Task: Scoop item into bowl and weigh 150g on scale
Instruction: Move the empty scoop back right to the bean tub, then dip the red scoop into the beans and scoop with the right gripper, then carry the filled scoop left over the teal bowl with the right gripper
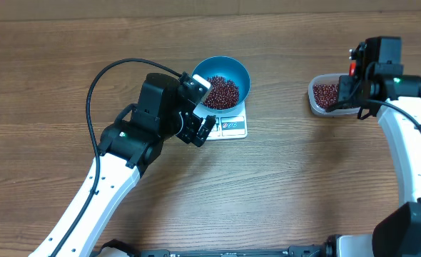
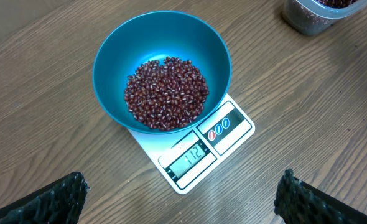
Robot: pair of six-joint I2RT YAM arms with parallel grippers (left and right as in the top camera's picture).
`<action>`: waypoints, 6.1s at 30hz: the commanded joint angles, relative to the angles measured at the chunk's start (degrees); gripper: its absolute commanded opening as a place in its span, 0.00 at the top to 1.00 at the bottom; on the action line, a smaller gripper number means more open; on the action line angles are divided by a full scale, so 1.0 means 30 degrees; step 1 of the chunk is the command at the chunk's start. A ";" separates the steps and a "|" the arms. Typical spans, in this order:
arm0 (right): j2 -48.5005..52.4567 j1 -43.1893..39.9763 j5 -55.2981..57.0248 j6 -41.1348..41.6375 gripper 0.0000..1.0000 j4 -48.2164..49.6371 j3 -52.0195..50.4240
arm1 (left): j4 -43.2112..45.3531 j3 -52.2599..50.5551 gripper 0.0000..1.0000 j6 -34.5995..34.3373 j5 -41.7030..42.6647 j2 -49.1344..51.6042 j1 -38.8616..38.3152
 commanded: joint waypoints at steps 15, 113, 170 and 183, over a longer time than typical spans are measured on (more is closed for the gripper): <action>0.2208 -0.0044 -0.0408 0.0168 0.96 0.1770 -0.1938 | 0.0058 -0.0015 0.00 0.0350 0.0277 -0.0379 0.0044; 0.3133 -1.0018 -2.5944 -0.2965 0.96 -0.2339 -0.1872 | 0.0058 -0.0015 0.00 0.0350 0.0277 -0.0379 0.0044; 0.0729 0.3789 -1.6983 0.2295 0.96 0.6426 -0.0772 | 0.0058 -0.0015 0.01 0.0350 0.0277 -0.0379 0.0044; 0.0729 0.5166 -1.4826 -0.1319 0.96 0.6914 -0.0780 | 0.0058 -0.0015 0.00 0.0350 0.0277 -0.0379 0.0044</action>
